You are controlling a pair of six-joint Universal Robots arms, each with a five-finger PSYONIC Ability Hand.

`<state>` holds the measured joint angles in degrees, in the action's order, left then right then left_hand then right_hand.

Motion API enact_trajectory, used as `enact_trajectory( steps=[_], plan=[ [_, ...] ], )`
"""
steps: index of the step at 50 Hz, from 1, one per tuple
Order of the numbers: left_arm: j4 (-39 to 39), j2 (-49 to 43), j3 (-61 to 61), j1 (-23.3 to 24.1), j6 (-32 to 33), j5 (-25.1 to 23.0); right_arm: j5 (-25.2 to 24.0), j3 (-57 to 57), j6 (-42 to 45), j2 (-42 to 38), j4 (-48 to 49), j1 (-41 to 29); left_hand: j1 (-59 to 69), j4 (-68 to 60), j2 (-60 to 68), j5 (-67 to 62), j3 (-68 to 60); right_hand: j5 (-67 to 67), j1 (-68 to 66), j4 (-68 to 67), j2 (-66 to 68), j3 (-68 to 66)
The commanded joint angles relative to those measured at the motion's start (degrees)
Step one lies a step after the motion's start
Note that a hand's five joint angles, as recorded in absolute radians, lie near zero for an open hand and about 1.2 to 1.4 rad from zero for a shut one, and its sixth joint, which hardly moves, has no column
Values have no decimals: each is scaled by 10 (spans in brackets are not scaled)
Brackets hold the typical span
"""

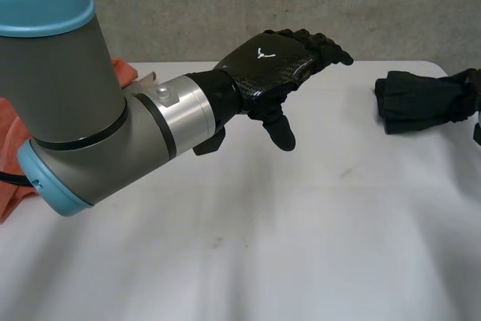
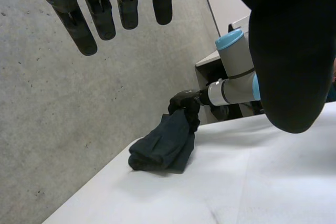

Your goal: Fold the laundry.

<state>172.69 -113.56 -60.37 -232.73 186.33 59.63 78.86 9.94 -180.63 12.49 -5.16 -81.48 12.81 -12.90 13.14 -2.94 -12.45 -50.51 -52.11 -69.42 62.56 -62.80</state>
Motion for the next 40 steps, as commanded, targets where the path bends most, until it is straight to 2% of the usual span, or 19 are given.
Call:
enact_trajectory(
  steps=[1, 2, 5, 9, 10, 14, 17, 23, 27, 28, 31, 32, 34, 35, 36, 38, 39, 40],
  plan=[
    [0, -3, 1, 1, 0, 0, -27, -10, 0, -6, -11, 11, 36, -35, 33, -35, -40, 232, 148, 322, -253, 255],
    [1, -3, 1, 1, 0, 0, -25, -8, 0, -6, -11, 11, 36, -35, 33, -35, -40, 505, 421, 594, -526, 528],
    [1, -3, 0, 2, -1, 0, -12, -6, 0, -5, -11, 13, 36, -35, 33, -35, -40, 505, 421, 594, -526, 528],
    [1, -4, -5, 5, -1, 0, 50, -5, 22, -5, -8, 30, 36, -35, 33, -35, -40, 505, 421, 594, -526, 528],
    [1, -3, -5, 6, -1, 0, 77, -4, 55, -5, -2, 34, 36, -35, 33, -35, -40, 505, 421, 594, -526, 528],
    [1, -3, -4, 6, 0, 0, 111, 16, 147, 2, 35, 33, 36, -35, 33, -35, -40, 505, 421, 594, -526, 528],
    [1, -1, -4, 5, -1, 1, 111, 53, 166, 28, 60, 29, 36, -35, 33, -35, -40, 505, 421, 594, -526, 528],
    [1, 3, -5, 6, -1, 1, 93, 215, 172, 149, 123, 10, 36, -35, 33, -35, -40, 505, 421, 594, -526, 528],
    [0, 12, -7, 5, -2, 10, 60, 364, 178, 256, 196, -2, 36, -35, 33, -35, -40, 505, 421, 594, -526, 528],
    [1, 15, -8, 4, -2, 13, 38, 430, 185, 303, 226, -8, 36, -35, 33, -35, -40, 505, 421, 594, -526, 528],
    [1, 24, -8, 1, -1, 30, -7, 527, 207, 369, 269, -25, 36, -35, 33, -35, -40, 505, 421, 594, -526, 528],
    [2, 29, -7, -2, 0, 46, -47, 591, 228, 412, 296, -38, 36, -35, 33, -35, -40, 505, 421, 594, -526, 528],
    [5, 35, -5, -9, 0, 71, -85, 640, 247, 444, 311, -48, 36, -35, 33, -35, -40, 505, 421, 594, -526, 528],
    [7, 38, -5, -13, 2, 87, -119, 688, 268, 476, 321, -62, 36, -35, 33, -35, -40, 505, 421, 594, -526, 528],
    [17, 46, -3, -31, 3, 127, -140, 713, 278, 494, 322, -69, 38, -37, 35, -37, -42, 505, 421, 594, -526, 528],
    [30, 55, -1, -58, 4, 173, -169, 751, 299, 516, 320, -84, 36, -35, 33, -35, -40, 505, 421, 594, -526, 528],
    [43, 59, -1, -91, 9, 212, -192, 783, 316, 537, 313, -92, 33, -32, 30, -32, -37, 505, 421, 594, -526, 528],
    [50, 60, -2, -111, 13, 229, -202, 800, 324, 547, 306, -97, 33, -32, 30, -32, -37, 505, 421, 594, -526, 528]
  ],
)
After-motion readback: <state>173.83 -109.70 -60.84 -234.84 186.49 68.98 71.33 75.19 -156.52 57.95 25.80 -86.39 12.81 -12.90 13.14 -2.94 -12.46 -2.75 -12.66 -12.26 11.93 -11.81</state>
